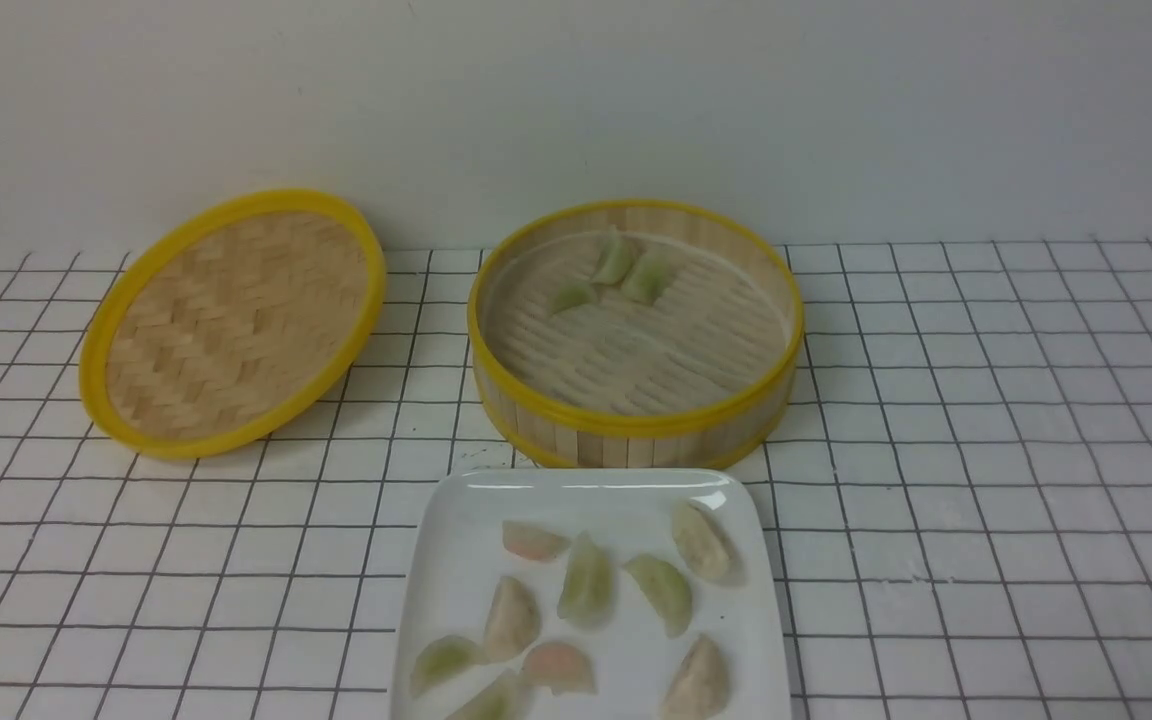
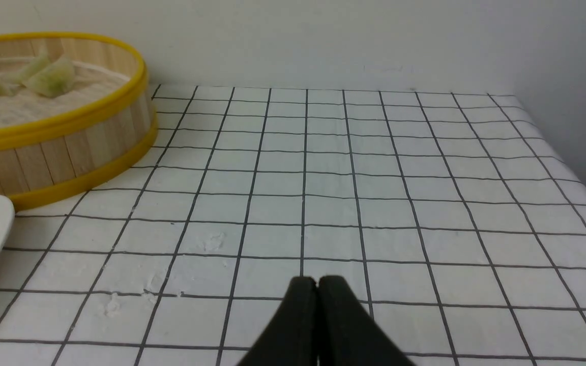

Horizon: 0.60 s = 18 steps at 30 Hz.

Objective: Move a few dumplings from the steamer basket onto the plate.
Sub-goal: Use the left arm to grab a dumpling from the steamer

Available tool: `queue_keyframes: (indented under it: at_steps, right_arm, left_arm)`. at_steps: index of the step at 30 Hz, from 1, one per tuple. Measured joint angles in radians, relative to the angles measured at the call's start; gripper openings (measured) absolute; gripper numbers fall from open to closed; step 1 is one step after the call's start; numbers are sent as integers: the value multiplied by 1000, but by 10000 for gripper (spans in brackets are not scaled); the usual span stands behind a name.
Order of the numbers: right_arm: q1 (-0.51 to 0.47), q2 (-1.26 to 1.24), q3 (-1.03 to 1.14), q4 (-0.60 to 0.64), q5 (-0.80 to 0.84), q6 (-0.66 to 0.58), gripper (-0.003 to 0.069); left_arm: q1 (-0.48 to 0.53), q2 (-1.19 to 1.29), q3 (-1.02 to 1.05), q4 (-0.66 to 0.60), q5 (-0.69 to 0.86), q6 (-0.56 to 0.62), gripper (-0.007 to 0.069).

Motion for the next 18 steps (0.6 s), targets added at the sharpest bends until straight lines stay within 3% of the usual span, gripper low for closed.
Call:
queue_keyframes:
  at_steps: [3, 6, 7, 10, 13, 18]
  right_arm:
    - [0, 0, 0, 0, 0, 0, -13]
    - [0, 0, 0, 0, 0, 0, -13]
    - [0, 0, 0, 0, 0, 0, -13]
    - [0, 0, -1, 0, 0, 0, -13]
    - [0, 0, -1, 0, 2, 0, -13]
    - [0, 0, -1, 0, 2, 0, -13]
  left_arm:
    - [0, 20, -80, 4, 12, -15, -6]
    - [0, 139, -270, 58, 190, -22, -6]
    - [0, 266, -406, 111, 386, -22, -6]
    - [0, 455, -625, 155, 660, -6, -6]
    - [0, 773, -910, 164, 1046, 74, -6]
    - [0, 1163, -1186, 108, 1315, 231, -6]
